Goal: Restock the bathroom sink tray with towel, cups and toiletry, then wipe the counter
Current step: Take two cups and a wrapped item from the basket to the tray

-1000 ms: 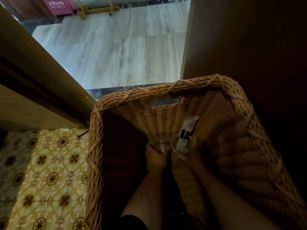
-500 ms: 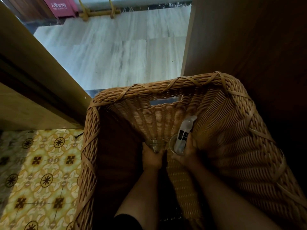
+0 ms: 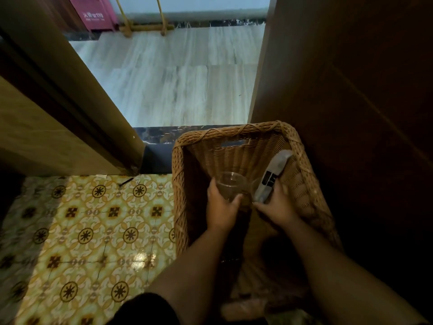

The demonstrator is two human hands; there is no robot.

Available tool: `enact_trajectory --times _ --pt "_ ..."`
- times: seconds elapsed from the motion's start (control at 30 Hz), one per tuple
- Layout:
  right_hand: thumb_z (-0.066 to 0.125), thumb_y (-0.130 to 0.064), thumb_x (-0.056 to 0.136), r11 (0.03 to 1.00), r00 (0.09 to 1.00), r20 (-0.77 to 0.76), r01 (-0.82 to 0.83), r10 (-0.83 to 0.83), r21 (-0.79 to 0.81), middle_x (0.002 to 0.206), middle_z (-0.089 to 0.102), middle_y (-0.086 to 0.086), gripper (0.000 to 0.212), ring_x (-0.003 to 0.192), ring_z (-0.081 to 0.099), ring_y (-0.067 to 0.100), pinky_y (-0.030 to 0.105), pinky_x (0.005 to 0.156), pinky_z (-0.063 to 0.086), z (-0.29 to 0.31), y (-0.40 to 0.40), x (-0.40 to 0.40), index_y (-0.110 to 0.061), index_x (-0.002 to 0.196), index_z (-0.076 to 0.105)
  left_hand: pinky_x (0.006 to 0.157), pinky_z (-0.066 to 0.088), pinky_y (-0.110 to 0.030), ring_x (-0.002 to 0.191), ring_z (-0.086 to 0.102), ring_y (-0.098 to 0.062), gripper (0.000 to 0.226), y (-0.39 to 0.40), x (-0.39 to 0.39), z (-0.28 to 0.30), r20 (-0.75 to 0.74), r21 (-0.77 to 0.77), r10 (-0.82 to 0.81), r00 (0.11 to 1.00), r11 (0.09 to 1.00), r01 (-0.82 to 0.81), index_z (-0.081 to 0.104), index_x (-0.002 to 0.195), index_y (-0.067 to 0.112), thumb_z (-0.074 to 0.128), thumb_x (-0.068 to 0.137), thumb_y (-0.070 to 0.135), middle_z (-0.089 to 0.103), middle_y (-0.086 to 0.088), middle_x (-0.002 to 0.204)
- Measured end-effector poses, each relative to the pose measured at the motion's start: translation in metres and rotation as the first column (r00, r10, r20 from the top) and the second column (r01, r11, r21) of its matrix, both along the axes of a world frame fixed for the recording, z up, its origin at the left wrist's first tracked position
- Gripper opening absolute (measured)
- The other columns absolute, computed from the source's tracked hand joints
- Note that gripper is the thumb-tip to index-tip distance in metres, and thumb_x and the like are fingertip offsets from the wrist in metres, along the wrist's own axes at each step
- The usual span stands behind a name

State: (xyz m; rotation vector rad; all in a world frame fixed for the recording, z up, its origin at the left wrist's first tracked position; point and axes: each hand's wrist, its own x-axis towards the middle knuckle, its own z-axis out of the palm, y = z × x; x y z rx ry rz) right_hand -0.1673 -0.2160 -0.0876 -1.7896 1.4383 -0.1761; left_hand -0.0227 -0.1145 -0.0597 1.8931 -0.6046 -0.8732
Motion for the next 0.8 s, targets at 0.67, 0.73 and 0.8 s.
enact_trajectory --times 0.67,0.73,0.8 --pt "0.084 -0.034 0.072 0.719 0.725 0.047 -0.670 0.688 -0.183 0.144 0.031 0.000 0.102 0.125 0.040 0.013 0.025 0.093 0.041 0.251 0.169 0.066 -0.024 0.151 0.020 0.103 0.034 -0.009 0.127 0.043 0.002 0.083 0.274 0.033 0.184 0.343 -0.322 0.385 0.857 0.905 -0.278 0.033 0.139 0.032 0.083 0.073 0.034 0.045 0.012 0.137" --pt "0.083 -0.039 0.073 0.642 0.652 0.028 -0.737 0.758 -0.212 0.141 0.032 -0.001 0.106 0.128 0.039 0.014 0.029 0.099 0.041 0.259 0.188 0.095 -0.024 0.153 0.015 0.108 0.036 -0.019 0.128 0.043 0.002 0.085 0.304 0.045 0.184 0.338 -0.314 0.460 0.821 0.878 -0.362 0.034 0.141 0.028 0.083 0.072 0.038 0.045 0.013 0.139" --pt "0.080 -0.046 0.074 0.550 0.569 -0.014 -0.801 0.822 -0.236 0.147 0.030 0.002 0.105 0.133 0.037 0.019 0.038 0.106 0.040 0.265 0.209 0.126 -0.026 0.153 0.014 0.111 0.038 -0.029 0.131 0.043 0.000 0.089 0.334 0.059 0.183 0.323 -0.308 0.517 0.793 0.849 -0.429 0.032 0.145 0.026 0.083 0.073 0.035 0.045 0.011 0.142"
